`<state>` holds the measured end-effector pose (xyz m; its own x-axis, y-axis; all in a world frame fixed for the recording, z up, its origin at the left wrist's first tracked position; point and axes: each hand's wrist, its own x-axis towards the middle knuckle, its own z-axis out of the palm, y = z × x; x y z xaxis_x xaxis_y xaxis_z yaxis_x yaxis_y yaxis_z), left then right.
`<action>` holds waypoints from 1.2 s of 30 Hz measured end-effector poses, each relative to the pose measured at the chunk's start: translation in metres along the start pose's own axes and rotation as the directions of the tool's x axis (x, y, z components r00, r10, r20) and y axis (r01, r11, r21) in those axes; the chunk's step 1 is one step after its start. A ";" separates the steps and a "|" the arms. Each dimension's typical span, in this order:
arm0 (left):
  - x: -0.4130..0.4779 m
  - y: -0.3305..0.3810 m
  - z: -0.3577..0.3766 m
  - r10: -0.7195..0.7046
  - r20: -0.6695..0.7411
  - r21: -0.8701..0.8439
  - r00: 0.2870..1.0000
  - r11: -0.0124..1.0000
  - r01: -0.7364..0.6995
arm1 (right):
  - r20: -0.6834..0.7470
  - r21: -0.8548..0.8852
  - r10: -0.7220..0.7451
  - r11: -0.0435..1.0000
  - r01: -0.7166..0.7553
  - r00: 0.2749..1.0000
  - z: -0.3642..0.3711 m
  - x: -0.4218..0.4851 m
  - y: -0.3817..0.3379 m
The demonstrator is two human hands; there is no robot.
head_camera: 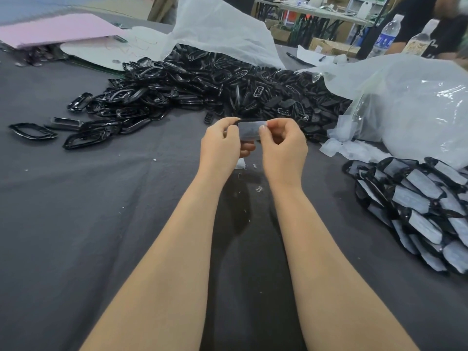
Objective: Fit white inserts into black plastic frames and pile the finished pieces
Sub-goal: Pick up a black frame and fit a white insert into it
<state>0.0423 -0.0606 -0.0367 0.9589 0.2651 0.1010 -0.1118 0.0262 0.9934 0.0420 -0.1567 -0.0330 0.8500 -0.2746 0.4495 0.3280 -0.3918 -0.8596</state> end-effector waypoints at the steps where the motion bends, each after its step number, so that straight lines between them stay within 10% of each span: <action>1: 0.000 0.000 0.000 0.007 0.004 0.002 1.000 1.000 -0.007 | -0.008 0.004 0.006 1.000 -0.006 1.000 0.000 -0.001 0.000; 22: -0.004 -0.002 0.002 0.053 0.083 0.117 0.995 0.991 -0.063 | -0.084 0.201 0.177 0.967 -0.157 0.981 0.009 0.000 0.004; 36: -0.002 -0.002 -0.004 0.034 0.030 0.054 0.999 0.998 -0.036 | 0.132 0.343 0.318 0.874 -0.344 0.939 0.007 0.008 0.008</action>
<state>0.0394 -0.0577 -0.0392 0.9618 0.2372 0.1367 -0.1321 -0.0354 0.9906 0.0542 -0.1556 -0.0385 0.9567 -0.2666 0.1170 0.1357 0.0528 -0.9894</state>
